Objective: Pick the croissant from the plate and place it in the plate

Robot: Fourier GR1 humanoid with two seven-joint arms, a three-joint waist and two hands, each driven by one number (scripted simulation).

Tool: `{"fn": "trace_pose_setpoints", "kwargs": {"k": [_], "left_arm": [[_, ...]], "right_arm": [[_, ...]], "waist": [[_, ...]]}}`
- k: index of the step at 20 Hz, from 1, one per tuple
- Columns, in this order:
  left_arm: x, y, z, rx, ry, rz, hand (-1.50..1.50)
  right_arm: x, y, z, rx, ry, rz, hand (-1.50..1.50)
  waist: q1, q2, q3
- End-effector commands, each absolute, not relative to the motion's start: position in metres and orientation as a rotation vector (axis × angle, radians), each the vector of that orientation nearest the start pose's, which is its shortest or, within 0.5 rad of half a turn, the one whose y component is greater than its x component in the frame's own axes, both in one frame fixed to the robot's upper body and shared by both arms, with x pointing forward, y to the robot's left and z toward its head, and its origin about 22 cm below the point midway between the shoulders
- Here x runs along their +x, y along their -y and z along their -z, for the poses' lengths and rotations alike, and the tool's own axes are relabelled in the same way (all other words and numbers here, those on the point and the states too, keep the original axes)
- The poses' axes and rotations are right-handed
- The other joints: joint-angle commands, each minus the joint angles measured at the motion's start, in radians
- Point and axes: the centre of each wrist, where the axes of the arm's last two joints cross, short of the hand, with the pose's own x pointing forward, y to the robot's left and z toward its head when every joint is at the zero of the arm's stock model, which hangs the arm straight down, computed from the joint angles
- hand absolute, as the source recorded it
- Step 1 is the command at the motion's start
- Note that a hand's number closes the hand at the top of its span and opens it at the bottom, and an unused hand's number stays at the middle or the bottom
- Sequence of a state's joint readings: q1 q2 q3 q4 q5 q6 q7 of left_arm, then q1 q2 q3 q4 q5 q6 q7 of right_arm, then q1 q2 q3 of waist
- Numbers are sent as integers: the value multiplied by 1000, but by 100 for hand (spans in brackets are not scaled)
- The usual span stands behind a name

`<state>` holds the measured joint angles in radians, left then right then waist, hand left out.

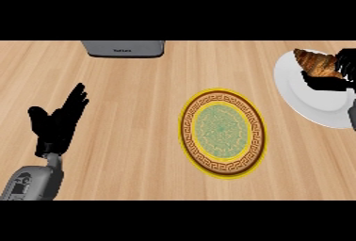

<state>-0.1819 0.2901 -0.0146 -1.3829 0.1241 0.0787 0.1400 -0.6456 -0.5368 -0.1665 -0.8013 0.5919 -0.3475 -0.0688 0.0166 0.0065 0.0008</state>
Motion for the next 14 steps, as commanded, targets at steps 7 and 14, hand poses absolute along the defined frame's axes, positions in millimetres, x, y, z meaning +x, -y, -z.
{"fn": "trace_pose_setpoints", "kwargs": {"k": [7,14], "left_arm": [[289,-291,-24,143,1424,116,0],[293,-275,-22,144,1423,121,0]], "right_arm": [[365,442,-61,-947,1288,-453,-150],[366,449,-64,-964,1510,-518,-150]], "waist": [[26,12,3],[19,10,3]]}}
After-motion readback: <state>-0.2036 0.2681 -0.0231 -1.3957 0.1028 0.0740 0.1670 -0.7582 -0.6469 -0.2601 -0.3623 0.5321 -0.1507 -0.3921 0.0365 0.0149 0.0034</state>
